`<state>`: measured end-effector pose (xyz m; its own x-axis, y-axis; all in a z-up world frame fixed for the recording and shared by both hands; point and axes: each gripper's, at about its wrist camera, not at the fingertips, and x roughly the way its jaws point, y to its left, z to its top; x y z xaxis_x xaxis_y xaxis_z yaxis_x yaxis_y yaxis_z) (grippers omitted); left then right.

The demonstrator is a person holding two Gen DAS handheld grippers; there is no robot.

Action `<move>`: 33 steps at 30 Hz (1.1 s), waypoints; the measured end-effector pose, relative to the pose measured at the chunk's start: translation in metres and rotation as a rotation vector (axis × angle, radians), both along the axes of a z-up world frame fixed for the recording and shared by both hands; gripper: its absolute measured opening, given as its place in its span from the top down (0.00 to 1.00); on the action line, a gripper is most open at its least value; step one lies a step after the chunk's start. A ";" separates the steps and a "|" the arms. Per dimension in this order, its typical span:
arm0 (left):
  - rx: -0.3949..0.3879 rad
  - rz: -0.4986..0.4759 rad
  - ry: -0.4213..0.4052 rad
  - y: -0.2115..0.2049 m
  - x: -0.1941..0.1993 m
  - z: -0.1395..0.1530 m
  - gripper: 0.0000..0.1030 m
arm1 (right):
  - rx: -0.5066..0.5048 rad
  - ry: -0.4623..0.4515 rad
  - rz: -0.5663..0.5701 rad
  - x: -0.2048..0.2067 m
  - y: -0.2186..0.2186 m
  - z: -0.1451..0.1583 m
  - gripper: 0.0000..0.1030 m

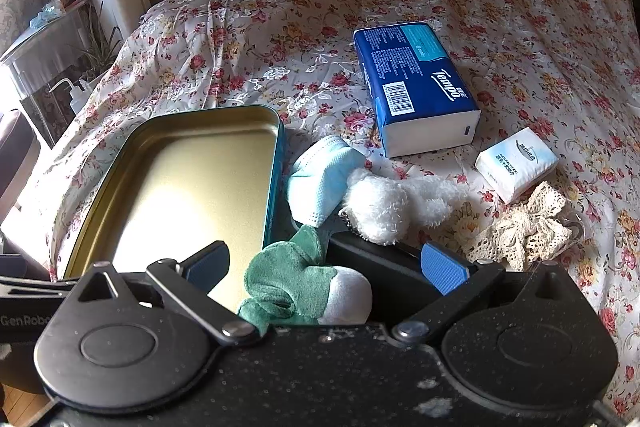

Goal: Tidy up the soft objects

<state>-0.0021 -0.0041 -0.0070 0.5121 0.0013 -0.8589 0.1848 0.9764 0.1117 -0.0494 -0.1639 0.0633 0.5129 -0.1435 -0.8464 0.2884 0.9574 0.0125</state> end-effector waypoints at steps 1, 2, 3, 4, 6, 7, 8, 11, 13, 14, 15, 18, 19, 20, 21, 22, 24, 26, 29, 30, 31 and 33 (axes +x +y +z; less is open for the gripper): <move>-0.001 0.000 0.001 0.000 0.000 0.000 0.07 | 0.000 0.000 0.000 0.000 0.000 0.000 0.00; -0.002 0.001 0.000 0.000 0.000 0.000 0.07 | 0.000 0.000 -0.001 0.000 0.000 0.000 0.00; -0.001 0.001 0.000 0.000 0.000 0.000 0.07 | 0.001 0.000 -0.001 0.000 0.000 0.000 0.00; -0.002 0.001 0.001 0.000 0.000 0.000 0.07 | 0.001 0.001 0.000 0.000 0.000 0.000 0.00; -0.001 0.002 0.001 0.000 0.000 0.000 0.07 | 0.000 0.000 0.000 0.000 0.000 0.000 0.00; -0.001 0.001 0.001 0.000 0.000 0.000 0.07 | 0.000 0.000 0.001 0.000 0.000 0.000 0.00; -0.002 0.000 0.001 0.000 0.000 0.000 0.07 | 0.001 0.000 0.000 0.000 0.000 0.000 0.00; -0.001 0.000 0.002 0.000 0.000 0.000 0.07 | 0.001 0.000 0.000 0.000 0.000 0.000 0.00; -0.002 0.001 0.003 0.000 0.000 0.000 0.07 | 0.000 0.000 0.000 0.000 0.000 0.000 0.00; -0.002 0.001 0.003 0.000 -0.001 0.000 0.07 | 0.000 0.000 0.000 0.000 0.000 0.000 0.00; -0.003 0.002 0.003 0.000 -0.001 0.000 0.07 | 0.001 0.000 0.000 0.000 0.000 0.000 0.00; -0.003 0.002 0.006 0.000 -0.001 0.000 0.07 | 0.001 0.001 0.000 0.000 0.000 0.000 0.00; -0.003 0.003 0.007 0.000 -0.001 0.000 0.07 | 0.002 0.001 0.000 0.000 0.000 0.000 0.00; -0.003 0.003 0.008 0.000 -0.001 -0.001 0.07 | 0.002 0.001 0.001 0.000 0.000 0.000 0.00; -0.004 0.003 0.009 0.000 0.000 -0.001 0.07 | 0.002 0.001 0.001 0.000 0.001 0.000 0.00; -0.004 0.004 0.009 0.000 0.000 -0.001 0.07 | 0.002 0.001 0.001 0.000 0.001 0.000 0.00; -0.004 0.004 0.010 0.000 0.000 -0.001 0.07 | 0.002 0.001 0.000 0.000 0.001 0.000 0.00; -0.004 0.003 0.009 0.000 -0.001 -0.001 0.07 | 0.003 0.001 0.001 0.000 0.001 0.000 0.00; -0.004 0.004 0.011 0.000 0.000 -0.001 0.07 | 0.004 0.003 0.001 0.000 0.001 0.000 0.00; -0.005 0.004 0.013 0.000 0.000 -0.001 0.07 | 0.004 0.003 0.001 0.000 0.001 0.000 0.00; -0.005 0.006 0.013 0.001 0.000 -0.002 0.07 | 0.004 0.003 0.001 0.000 0.001 0.000 0.00; -0.005 0.006 0.015 0.001 0.000 -0.002 0.07 | 0.005 0.004 0.003 0.000 0.001 -0.001 0.00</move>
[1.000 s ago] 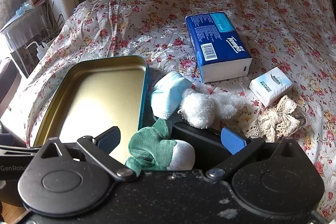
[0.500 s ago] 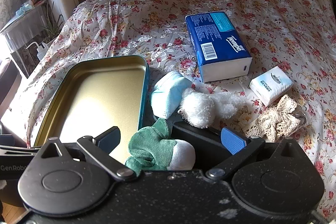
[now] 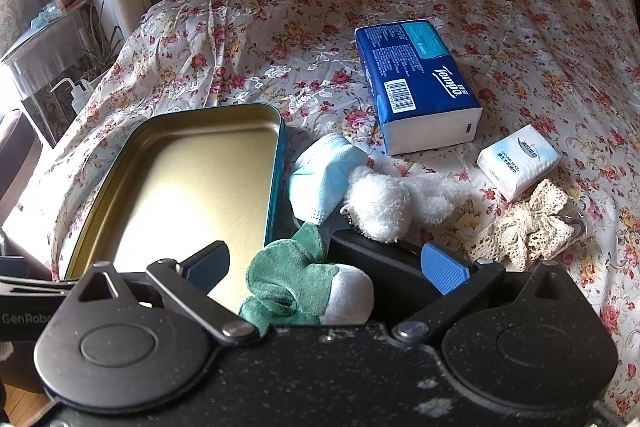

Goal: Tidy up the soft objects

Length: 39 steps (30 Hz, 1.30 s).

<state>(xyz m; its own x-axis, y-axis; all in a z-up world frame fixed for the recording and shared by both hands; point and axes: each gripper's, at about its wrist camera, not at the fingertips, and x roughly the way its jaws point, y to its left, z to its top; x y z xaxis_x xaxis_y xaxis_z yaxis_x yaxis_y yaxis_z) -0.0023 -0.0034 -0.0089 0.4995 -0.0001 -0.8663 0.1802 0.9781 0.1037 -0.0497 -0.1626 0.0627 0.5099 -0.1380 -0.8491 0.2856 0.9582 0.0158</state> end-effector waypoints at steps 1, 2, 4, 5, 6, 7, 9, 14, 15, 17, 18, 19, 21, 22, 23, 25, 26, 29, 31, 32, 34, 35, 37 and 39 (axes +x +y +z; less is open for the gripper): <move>0.000 0.000 0.001 0.000 0.000 0.000 0.07 | 0.000 0.000 0.000 0.000 0.000 0.000 0.00; -0.001 0.001 0.002 0.000 0.000 0.000 0.07 | 0.000 0.000 0.001 0.000 0.000 0.000 0.00; -0.002 0.000 0.003 0.001 -0.001 0.000 0.07 | 0.000 0.000 0.000 0.000 0.000 0.000 0.00; -0.002 0.000 0.003 0.001 0.000 0.000 0.07 | 0.000 0.000 0.000 0.000 0.000 0.000 0.00; -0.002 0.001 0.005 0.000 0.000 0.000 0.07 | 0.000 0.001 0.000 0.000 0.000 0.000 0.00; -0.002 0.001 0.005 0.000 0.000 0.000 0.07 | 0.001 0.001 0.000 0.000 0.000 0.000 0.00; -0.002 0.003 0.005 0.001 0.000 0.000 0.07 | 0.001 0.001 0.001 0.000 0.000 -0.001 0.00; -0.003 0.007 0.012 0.000 0.002 0.000 0.07 | 0.002 0.000 0.003 0.000 0.002 -0.002 0.00; -0.002 0.008 0.013 0.000 0.002 0.000 0.07 | 0.002 0.000 0.003 0.000 0.002 -0.002 0.00; -0.003 0.008 0.014 0.001 0.002 0.000 0.07 | 0.002 0.000 0.003 0.000 0.002 -0.001 0.00; -0.003 0.008 0.015 0.001 0.002 0.000 0.07 | 0.002 0.000 0.003 0.000 0.002 -0.001 0.00; -0.004 0.008 0.016 0.001 0.002 0.000 0.07 | 0.002 0.000 0.002 0.000 0.002 -0.001 0.00; -0.003 0.009 0.016 0.001 0.002 0.000 0.07 | 0.002 0.000 0.002 0.000 0.002 -0.001 0.00; -0.004 0.009 0.016 0.001 0.002 0.000 0.07 | 0.003 0.000 0.002 0.000 0.002 -0.001 0.00; -0.004 0.011 0.017 0.001 0.003 0.000 0.07 | 0.003 -0.001 0.002 0.000 0.002 -0.001 0.00; -0.007 0.015 0.017 0.002 0.003 0.000 0.07 | 0.002 -0.002 0.004 0.000 0.002 -0.001 0.00; -0.010 0.017 0.017 0.003 0.004 0.001 0.07 | 0.002 -0.003 0.005 0.000 0.003 -0.001 0.00; -0.018 0.021 0.006 0.004 0.004 0.005 0.07 | -0.002 -0.010 0.004 0.000 0.004 0.001 0.00; -0.020 0.024 -0.013 0.004 0.004 0.007 0.07 | -0.002 -0.026 0.003 -0.002 0.003 0.005 0.00; -0.016 0.025 -0.029 0.004 0.003 0.009 0.07 | -0.003 -0.037 0.000 -0.003 0.002 0.008 0.00; -0.008 0.022 -0.065 0.002 0.001 0.014 0.07 | -0.008 -0.064 -0.006 -0.004 0.000 0.013 0.00; -0.007 0.019 -0.082 0.000 0.000 0.016 0.07 | -0.012 -0.077 -0.008 -0.005 -0.001 0.017 0.00; -0.013 0.012 -0.107 -0.003 -0.001 0.021 0.07 | -0.030 -0.108 -0.018 -0.007 -0.005 0.024 0.00; -0.021 -0.001 -0.121 -0.009 0.000 0.025 0.07 | -0.054 -0.139 -0.042 -0.009 -0.013 0.033 0.00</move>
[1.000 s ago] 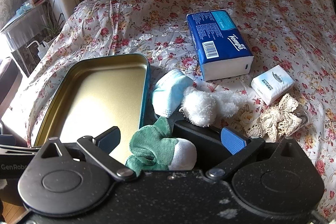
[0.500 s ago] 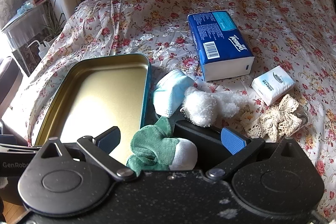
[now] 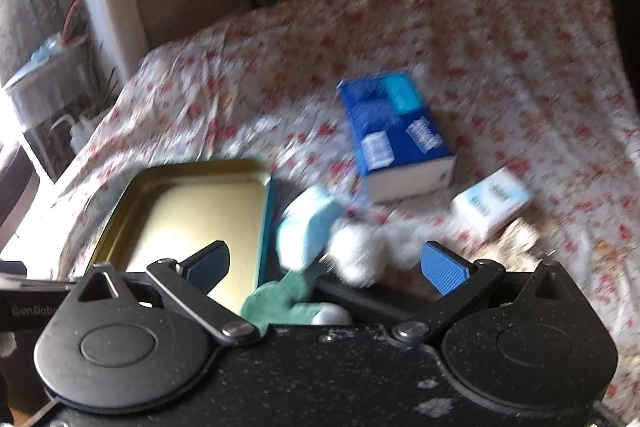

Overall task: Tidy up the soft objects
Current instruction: 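Close the left gripper on the green-and-white plush while the right tool moves toward the beige lace doily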

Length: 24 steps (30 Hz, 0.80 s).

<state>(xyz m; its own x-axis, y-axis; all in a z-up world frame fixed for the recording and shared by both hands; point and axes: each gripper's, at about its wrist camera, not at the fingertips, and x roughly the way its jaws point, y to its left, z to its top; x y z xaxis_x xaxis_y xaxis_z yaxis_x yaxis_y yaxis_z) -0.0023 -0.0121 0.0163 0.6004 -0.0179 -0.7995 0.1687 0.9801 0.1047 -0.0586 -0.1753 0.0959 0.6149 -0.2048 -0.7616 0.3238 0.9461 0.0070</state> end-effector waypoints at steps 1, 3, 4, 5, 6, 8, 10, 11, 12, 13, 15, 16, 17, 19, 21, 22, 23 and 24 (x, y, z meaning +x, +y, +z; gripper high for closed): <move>-0.002 -0.010 -0.006 -0.004 -0.001 0.001 0.07 | -0.008 -0.013 -0.017 -0.001 -0.006 0.004 0.00; -0.010 -0.032 -0.014 -0.013 -0.002 0.003 0.07 | -0.010 -0.030 -0.060 -0.004 -0.020 0.012 0.00; -0.012 -0.046 -0.015 -0.018 -0.003 0.004 0.07 | -0.001 -0.035 -0.083 -0.005 -0.029 0.015 0.00; -0.014 -0.064 -0.014 -0.024 -0.004 0.004 0.07 | 0.011 -0.035 -0.109 -0.005 -0.039 0.017 0.00; -0.016 -0.082 -0.013 -0.029 -0.005 0.004 0.07 | 0.023 -0.033 -0.136 -0.006 -0.049 0.019 0.00; -0.021 -0.123 -0.004 -0.042 -0.009 0.004 0.07 | 0.047 -0.029 -0.194 -0.009 -0.069 0.021 0.00; -0.020 -0.167 0.011 -0.055 -0.013 0.001 0.07 | 0.059 -0.018 -0.248 -0.012 -0.089 0.022 0.00; -0.018 -0.189 0.018 -0.062 -0.014 -0.001 0.07 | 0.064 -0.016 -0.270 -0.014 -0.097 0.023 0.00; -0.017 -0.213 0.031 -0.068 -0.016 -0.004 0.07 | 0.069 -0.015 -0.292 -0.017 -0.106 0.024 0.00; -0.017 -0.233 0.040 -0.074 -0.018 -0.006 0.07 | 0.069 -0.013 -0.313 -0.019 -0.114 0.024 0.00; -0.011 -0.267 0.061 -0.085 -0.021 -0.012 0.07 | 0.067 -0.010 -0.356 -0.024 -0.127 0.023 0.00; -0.006 -0.280 0.071 -0.091 -0.022 -0.015 0.07 | 0.070 -0.007 -0.376 -0.026 -0.134 0.022 0.00; -0.002 -0.291 0.078 -0.095 -0.023 -0.018 0.07 | 0.079 -0.002 -0.391 -0.029 -0.140 0.021 0.00; 0.010 -0.306 0.093 -0.104 -0.025 -0.025 0.07 | 0.102 0.008 -0.412 -0.033 -0.149 0.018 0.00; 0.014 -0.314 0.104 -0.112 -0.026 -0.030 0.07 | 0.117 0.031 -0.428 -0.032 -0.157 0.012 0.00; 0.017 -0.318 0.106 -0.115 -0.027 -0.032 0.07 | 0.121 0.046 -0.434 -0.031 -0.159 0.008 0.00; 0.025 -0.321 0.107 -0.119 -0.027 -0.034 0.07 | 0.124 0.059 -0.439 -0.031 -0.161 0.005 0.00; 0.035 -0.324 0.108 -0.123 -0.026 -0.037 0.07 | 0.128 0.075 -0.445 -0.031 -0.162 0.002 0.00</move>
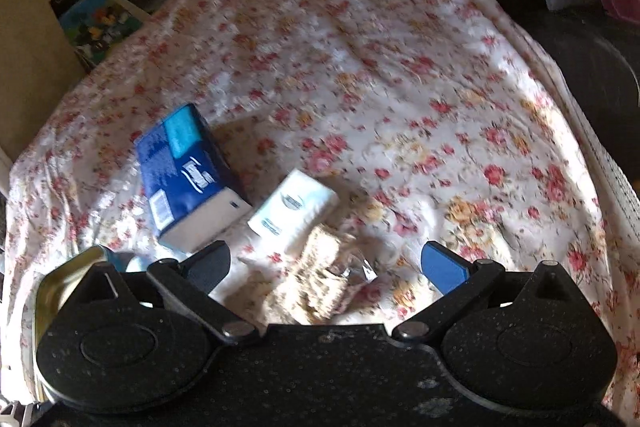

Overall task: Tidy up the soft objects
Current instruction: 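Close the left gripper on the green-and-white plush while the right tool moves toward the beige lace doily, then lift the green plush toward the tray while the right gripper grasps the lace doily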

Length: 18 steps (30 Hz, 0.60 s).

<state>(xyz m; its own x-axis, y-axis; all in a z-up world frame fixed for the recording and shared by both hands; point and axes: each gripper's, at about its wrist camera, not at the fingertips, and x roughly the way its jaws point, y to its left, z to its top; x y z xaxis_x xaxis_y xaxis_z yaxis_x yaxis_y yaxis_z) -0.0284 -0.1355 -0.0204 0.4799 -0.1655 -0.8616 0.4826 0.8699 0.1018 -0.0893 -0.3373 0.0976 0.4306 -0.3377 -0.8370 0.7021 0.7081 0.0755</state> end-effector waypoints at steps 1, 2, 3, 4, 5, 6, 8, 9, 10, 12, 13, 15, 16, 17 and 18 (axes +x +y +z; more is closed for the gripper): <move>0.006 -0.002 0.001 -0.003 0.000 -0.002 0.07 | 0.011 0.013 -0.006 0.000 -0.003 -0.003 0.00; 0.011 -0.004 0.004 -0.006 0.001 -0.004 0.07 | 0.023 0.026 -0.011 0.001 -0.004 -0.006 0.00; 0.017 -0.008 0.011 -0.009 0.001 -0.007 0.07 | 0.035 0.037 -0.016 0.000 -0.006 -0.009 0.00; 0.023 -0.013 0.021 -0.013 0.002 -0.010 0.08 | 0.048 0.047 -0.021 0.000 -0.009 -0.012 0.00; 0.025 -0.016 0.033 -0.015 0.002 -0.012 0.09 | 0.059 0.055 -0.025 0.000 -0.011 -0.015 0.01; 0.027 -0.019 0.043 -0.018 0.004 -0.014 0.13 | 0.071 0.064 -0.029 0.000 -0.013 -0.018 0.01; 0.027 -0.022 0.071 -0.021 0.006 -0.018 0.19 | 0.088 0.077 -0.037 0.002 -0.016 -0.025 0.01; 0.021 -0.021 0.091 -0.023 0.008 -0.020 0.23 | 0.097 0.086 -0.045 0.003 -0.018 -0.029 0.01; 0.017 -0.017 0.109 -0.024 0.010 -0.022 0.24 | 0.106 0.094 -0.053 0.004 -0.020 -0.033 0.01; 0.016 0.001 0.125 -0.025 0.013 -0.024 0.26 | 0.121 0.104 -0.068 0.007 -0.023 -0.040 0.01; 0.018 0.006 0.125 -0.026 0.014 -0.025 0.28 | 0.128 0.113 -0.073 0.009 -0.024 -0.044 0.01; 0.024 0.013 0.116 -0.027 0.015 -0.025 0.32 | 0.137 0.129 -0.075 0.013 -0.024 -0.051 0.02; 0.024 0.009 0.116 -0.026 0.015 -0.025 0.32 | 0.140 0.136 -0.076 0.015 -0.024 -0.054 0.02; 0.022 0.007 0.115 -0.026 0.014 -0.025 0.33 | 0.144 0.145 -0.075 0.017 -0.023 -0.058 0.03; 0.020 0.007 0.115 -0.025 0.014 -0.024 0.33 | 0.148 0.152 -0.074 0.019 -0.023 -0.061 0.05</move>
